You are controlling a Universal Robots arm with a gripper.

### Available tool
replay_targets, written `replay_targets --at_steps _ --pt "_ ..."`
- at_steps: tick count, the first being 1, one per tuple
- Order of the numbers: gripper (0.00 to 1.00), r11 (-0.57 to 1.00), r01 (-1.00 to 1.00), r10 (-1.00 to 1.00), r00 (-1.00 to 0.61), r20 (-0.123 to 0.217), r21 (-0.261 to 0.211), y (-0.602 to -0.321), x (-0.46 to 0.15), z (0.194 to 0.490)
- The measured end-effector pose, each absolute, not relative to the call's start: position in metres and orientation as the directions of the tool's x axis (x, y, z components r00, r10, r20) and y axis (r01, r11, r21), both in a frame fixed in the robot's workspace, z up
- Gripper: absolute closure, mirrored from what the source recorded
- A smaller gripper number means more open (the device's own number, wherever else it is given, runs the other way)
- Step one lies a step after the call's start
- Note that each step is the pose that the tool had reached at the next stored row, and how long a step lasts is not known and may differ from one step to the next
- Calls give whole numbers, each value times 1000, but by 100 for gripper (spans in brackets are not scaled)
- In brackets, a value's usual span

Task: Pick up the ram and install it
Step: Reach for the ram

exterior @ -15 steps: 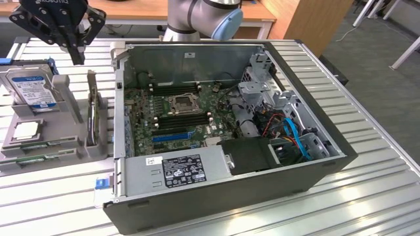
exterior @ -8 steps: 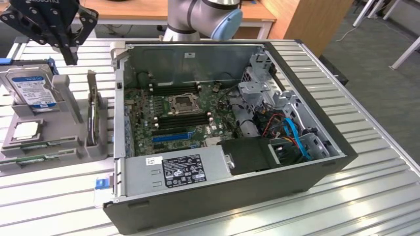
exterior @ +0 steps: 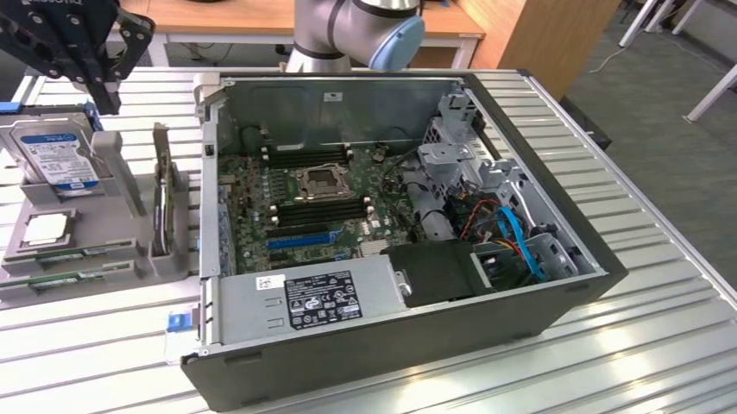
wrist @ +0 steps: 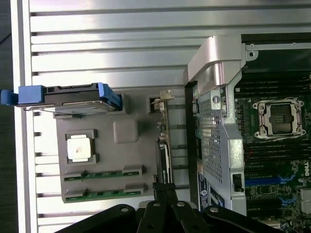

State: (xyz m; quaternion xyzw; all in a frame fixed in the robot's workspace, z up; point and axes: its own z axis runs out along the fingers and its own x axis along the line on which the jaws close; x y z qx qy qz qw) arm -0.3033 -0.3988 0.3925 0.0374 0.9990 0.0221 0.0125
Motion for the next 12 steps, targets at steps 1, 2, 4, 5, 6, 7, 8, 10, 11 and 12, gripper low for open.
replay_targets --at_steps 1,2,4,5,6,7,8,10,11,12 --pt "90 996 74 75 -997 -23 45 -399 -305 393" --pt "90 996 74 75 -997 -23 45 -399 -307 392" --pt "90 996 74 75 -997 -23 45 -399 -310 392" --pt "90 996 74 75 -997 -23 45 -399 -312 392" --pt "90 996 74 75 -997 -23 45 -399 -313 392" --pt "90 996 74 75 -997 -23 45 -399 -315 392" --pt "90 996 74 75 -997 -23 45 -399 -317 392" --pt "90 996 74 75 -997 -23 45 -399 -321 392" --pt "90 996 74 75 -997 -23 45 -399 -323 392" --pt "90 996 74 75 -997 -23 45 -399 -325 392"
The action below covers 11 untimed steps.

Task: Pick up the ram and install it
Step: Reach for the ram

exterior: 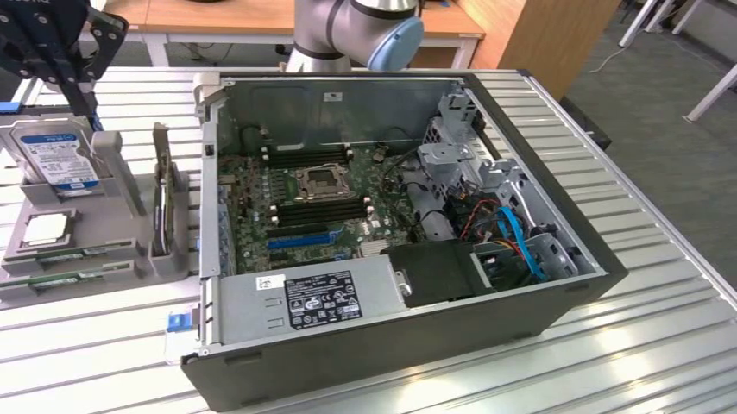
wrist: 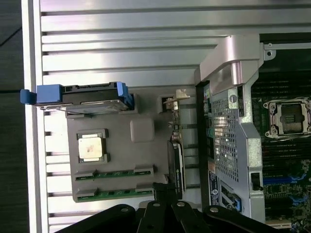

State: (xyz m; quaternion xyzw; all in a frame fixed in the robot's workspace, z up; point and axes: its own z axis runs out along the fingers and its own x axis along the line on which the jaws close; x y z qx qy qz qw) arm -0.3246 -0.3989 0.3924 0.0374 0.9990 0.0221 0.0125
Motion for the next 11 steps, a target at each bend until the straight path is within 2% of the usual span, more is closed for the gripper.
replay_targets --at_steps 11 --pt "90 996 74 75 -997 -23 45 -399 -349 392"
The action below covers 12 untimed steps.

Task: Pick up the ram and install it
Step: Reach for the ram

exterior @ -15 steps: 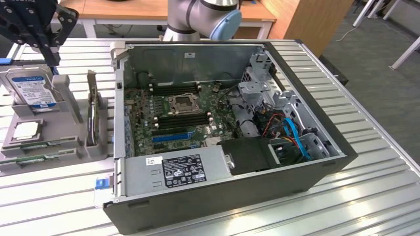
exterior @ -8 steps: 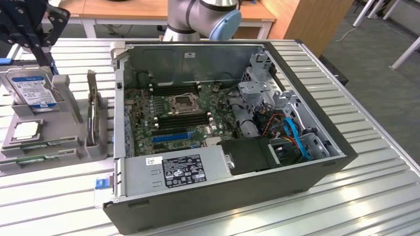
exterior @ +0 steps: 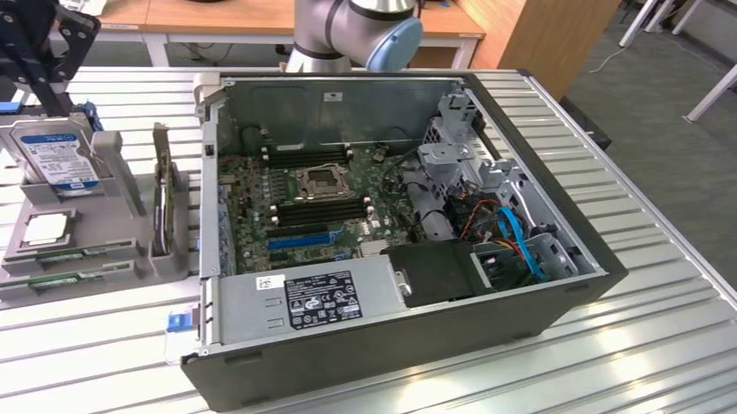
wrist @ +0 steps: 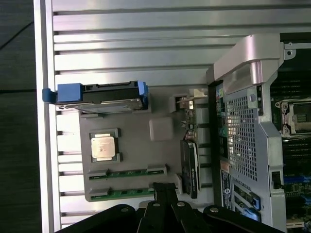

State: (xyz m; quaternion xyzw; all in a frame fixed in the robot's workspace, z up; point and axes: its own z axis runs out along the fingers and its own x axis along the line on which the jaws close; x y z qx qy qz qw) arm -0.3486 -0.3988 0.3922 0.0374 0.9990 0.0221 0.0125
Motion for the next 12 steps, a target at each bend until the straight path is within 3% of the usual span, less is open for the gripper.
replay_targets --at_steps 12 --pt "90 996 74 75 -997 -23 45 -399 -372 392"
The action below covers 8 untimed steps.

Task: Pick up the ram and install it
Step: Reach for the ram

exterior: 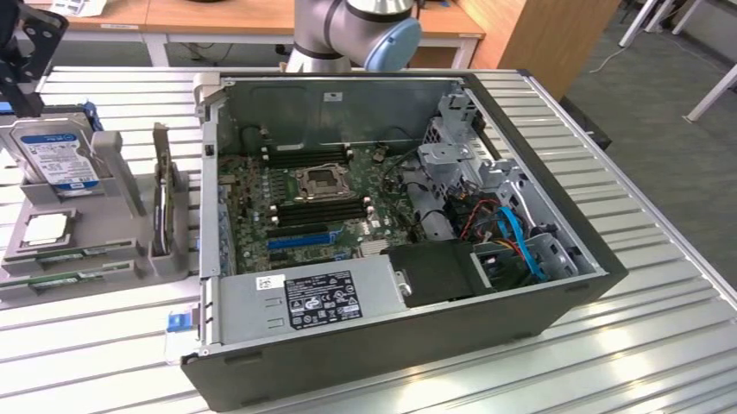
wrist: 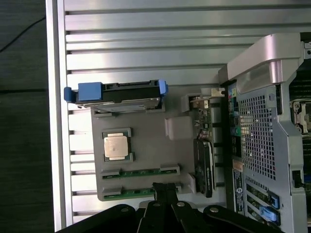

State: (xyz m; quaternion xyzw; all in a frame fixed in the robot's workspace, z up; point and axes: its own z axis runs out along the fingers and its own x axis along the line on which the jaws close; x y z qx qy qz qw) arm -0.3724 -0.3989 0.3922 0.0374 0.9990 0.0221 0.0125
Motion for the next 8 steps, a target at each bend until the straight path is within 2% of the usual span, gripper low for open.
replay_targets --at_steps 8 --pt "90 996 74 75 -997 -23 45 -399 -383 392"
